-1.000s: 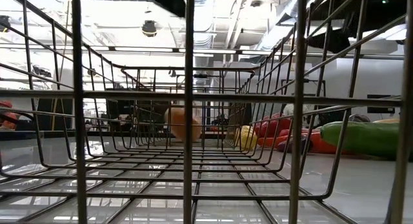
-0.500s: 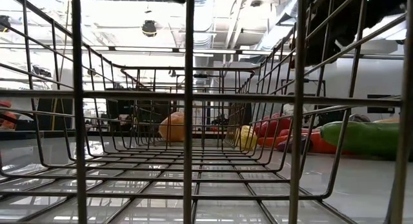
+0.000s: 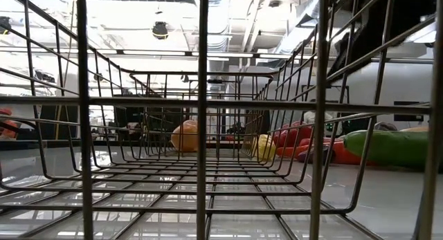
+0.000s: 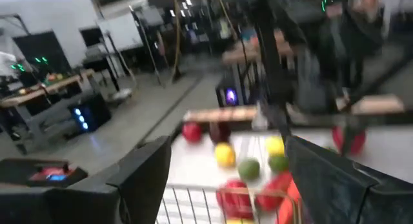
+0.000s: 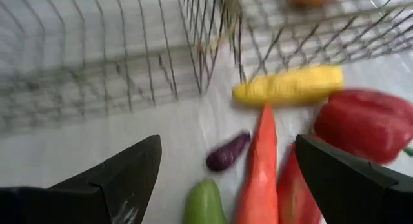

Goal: Sort produce into baskets
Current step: Put the cucumber into the top wire basket

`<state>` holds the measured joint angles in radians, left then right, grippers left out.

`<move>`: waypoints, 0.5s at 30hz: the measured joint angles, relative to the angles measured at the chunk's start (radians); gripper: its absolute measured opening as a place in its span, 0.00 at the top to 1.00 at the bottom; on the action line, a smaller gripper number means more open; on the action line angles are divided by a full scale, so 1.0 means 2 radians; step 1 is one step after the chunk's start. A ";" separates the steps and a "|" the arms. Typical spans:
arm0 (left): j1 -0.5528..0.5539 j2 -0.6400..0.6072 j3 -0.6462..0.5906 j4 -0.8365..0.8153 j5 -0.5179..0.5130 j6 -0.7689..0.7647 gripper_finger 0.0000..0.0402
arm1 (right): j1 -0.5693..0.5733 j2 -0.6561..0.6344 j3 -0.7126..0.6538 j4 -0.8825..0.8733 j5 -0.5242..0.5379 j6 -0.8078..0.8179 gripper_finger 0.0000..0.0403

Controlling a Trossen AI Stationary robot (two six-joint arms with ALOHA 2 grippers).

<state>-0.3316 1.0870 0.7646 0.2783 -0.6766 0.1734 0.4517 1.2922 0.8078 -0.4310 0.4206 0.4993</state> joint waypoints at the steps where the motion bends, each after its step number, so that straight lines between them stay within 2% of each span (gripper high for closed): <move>1: 0.004 -0.009 -0.009 0.018 0.000 0.004 0.27 | 0.000 0.009 0.000 0.001 0.000 -0.002 0.05; 5: 0.021 -0.035 -0.022 0.048 -0.005 0.009 0.27 | -0.009 0.043 0.000 -0.003 -0.005 0.002 0.05; 7: 0.028 -0.042 -0.023 0.049 -0.008 0.006 0.27 | -0.021 0.055 0.008 -0.021 -0.035 0.001 0.05; 10: 0.033 -0.045 -0.023 0.048 -0.009 0.000 0.27 | -0.032 0.068 0.046 -0.090 -0.052 0.013 0.06; 15: 0.040 -0.041 -0.023 0.046 -0.009 -0.017 0.27 | -0.013 0.096 0.127 -0.207 -0.063 0.039 0.10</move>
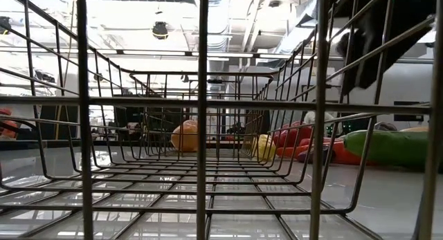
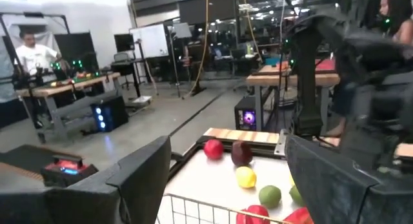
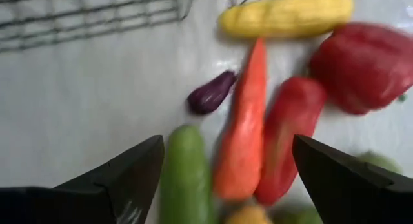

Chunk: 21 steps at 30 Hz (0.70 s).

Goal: Sort produce into baskets
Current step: Put the cucumber into the top wire basket

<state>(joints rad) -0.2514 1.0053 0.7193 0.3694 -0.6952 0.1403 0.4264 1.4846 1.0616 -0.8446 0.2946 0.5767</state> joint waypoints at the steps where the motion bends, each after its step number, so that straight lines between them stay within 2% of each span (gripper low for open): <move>1: 0.000 0.002 0.000 -0.003 0.000 -0.004 0.27 | 0.006 0.007 0.015 -0.022 -0.005 0.013 0.11; 5: 0.000 0.002 0.000 -0.021 -0.005 0.002 0.27 | 0.038 0.035 0.035 -0.058 -0.029 0.057 0.15; 8: 0.000 0.002 0.000 -0.021 -0.036 0.023 0.27 | 0.057 0.061 0.034 -0.062 -0.039 0.065 0.17; 11: 0.000 -0.002 0.000 -0.020 -0.038 0.046 0.27 | 0.064 0.083 0.034 -0.070 -0.041 0.069 0.19; 17: 0.002 -0.002 0.000 -0.016 0.013 0.076 0.27 | 0.065 0.119 0.034 -0.075 -0.046 0.084 0.22; 21: 0.022 -0.002 -0.001 -0.021 0.057 0.078 0.27 | 0.070 0.137 0.034 -0.077 -0.045 0.084 0.24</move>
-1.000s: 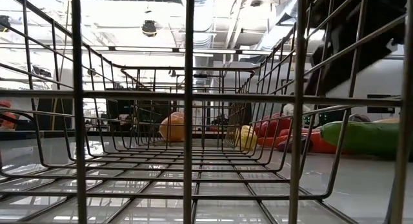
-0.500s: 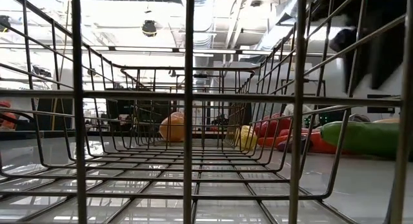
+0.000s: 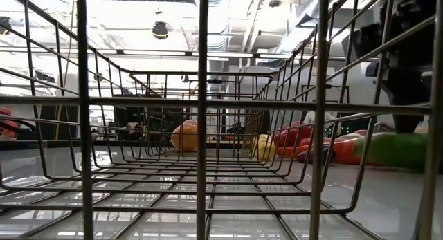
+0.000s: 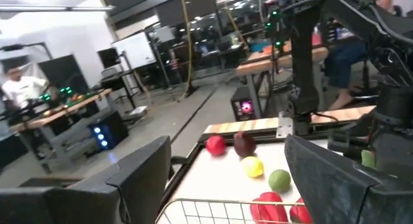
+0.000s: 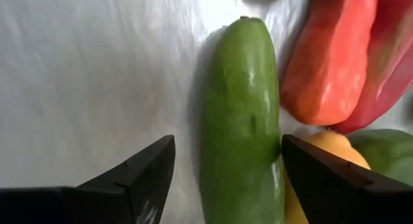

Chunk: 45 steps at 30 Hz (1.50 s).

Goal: Sort produce into baskets
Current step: Put the cucumber into the top wire basket

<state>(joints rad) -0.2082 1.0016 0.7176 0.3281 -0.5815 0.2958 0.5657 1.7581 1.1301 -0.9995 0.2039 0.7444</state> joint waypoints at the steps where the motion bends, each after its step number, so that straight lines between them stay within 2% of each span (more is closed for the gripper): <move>1: 0.008 0.000 -0.005 0.002 0.014 -0.001 0.27 | 0.001 0.003 0.000 -0.002 0.000 0.000 0.25; 7: 0.069 0.000 -0.036 0.009 0.140 -0.043 0.27 | 0.006 0.015 0.000 -0.010 -0.001 0.004 0.33; 10: 0.078 0.000 -0.042 0.004 0.171 -0.058 0.27 | 0.008 0.015 0.000 -0.011 -0.001 0.004 0.39; 17: 0.065 -0.041 -0.042 -0.023 0.160 -0.061 0.27 | 0.008 0.015 0.000 -0.023 -0.010 0.000 0.52; 20: 0.053 -0.083 -0.042 -0.053 0.145 -0.063 0.27 | 0.008 0.015 0.004 -0.041 -0.012 -0.004 0.53; 24: 0.041 -0.132 -0.042 -0.104 0.139 -0.089 0.27 | 0.003 0.015 0.043 -0.123 -0.005 -0.004 0.51; 30: 0.040 -0.161 -0.042 -0.148 0.139 -0.102 0.27 | -0.010 0.015 0.162 -0.266 0.079 -0.006 0.51; 32: 0.040 -0.161 -0.042 -0.148 0.139 -0.102 0.27 | -0.015 0.015 0.204 -0.287 0.112 -0.006 0.51; 35: 0.040 -0.161 -0.042 -0.148 0.139 -0.102 0.27 | -0.022 0.014 0.255 -0.264 0.157 -0.032 0.50; 37: 0.040 -0.161 -0.042 -0.148 0.139 -0.101 0.27 | -0.027 0.014 0.279 -0.216 0.175 -0.072 0.49; 42: 0.040 -0.161 -0.042 -0.148 0.129 -0.099 0.27 | -0.040 0.015 0.292 -0.049 0.175 -0.206 0.49; 45: 0.040 -0.161 -0.042 -0.148 0.121 -0.100 0.27 | -0.050 0.015 0.292 0.027 0.166 -0.252 0.48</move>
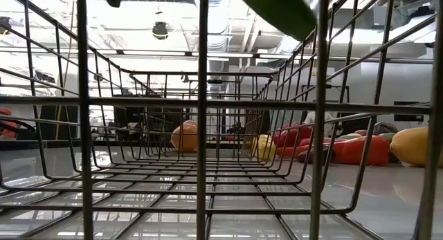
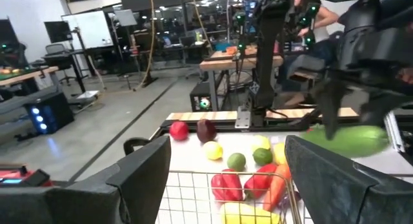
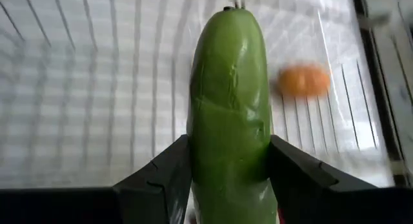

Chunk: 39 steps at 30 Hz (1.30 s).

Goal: Sort produce into baskets
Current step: Put the cucumber into the top wire basket, then put the cucumber from the bottom wire basket into the top wire basket

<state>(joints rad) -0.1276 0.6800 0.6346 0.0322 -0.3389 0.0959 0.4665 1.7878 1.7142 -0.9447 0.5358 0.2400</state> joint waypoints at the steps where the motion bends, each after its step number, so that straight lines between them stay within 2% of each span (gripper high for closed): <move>1: 0.000 0.000 0.000 0.000 -0.001 0.000 0.27 | -0.004 0.000 0.000 0.019 -0.007 -0.008 0.47; 6: 0.000 0.000 0.000 0.000 -0.003 -0.001 0.27 | -0.031 0.000 0.000 0.040 -0.057 -0.019 0.39; 10: 0.000 0.000 0.000 0.000 -0.003 -0.001 0.27 | -0.044 0.000 0.000 0.036 -0.070 -0.019 0.34; 25: 0.000 0.000 0.000 -0.012 -0.004 -0.007 0.27 | -0.037 0.000 0.000 0.023 -0.077 -0.012 0.33; 31: 0.000 0.000 0.000 -0.011 -0.004 -0.006 0.27 | -0.023 0.002 0.000 0.060 -0.087 -0.016 0.33; 34: 0.000 0.000 0.000 -0.008 -0.004 -0.006 0.27 | -0.020 0.023 0.000 0.089 -0.091 -0.040 0.33; 39: 0.000 0.000 0.000 -0.007 -0.004 -0.006 0.27 | -0.029 0.086 0.002 0.116 -0.147 -0.092 0.33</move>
<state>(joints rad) -0.1280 0.6804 0.6344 0.0180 -0.3473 0.0845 0.4089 1.9599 1.7188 -0.7121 0.2422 0.0564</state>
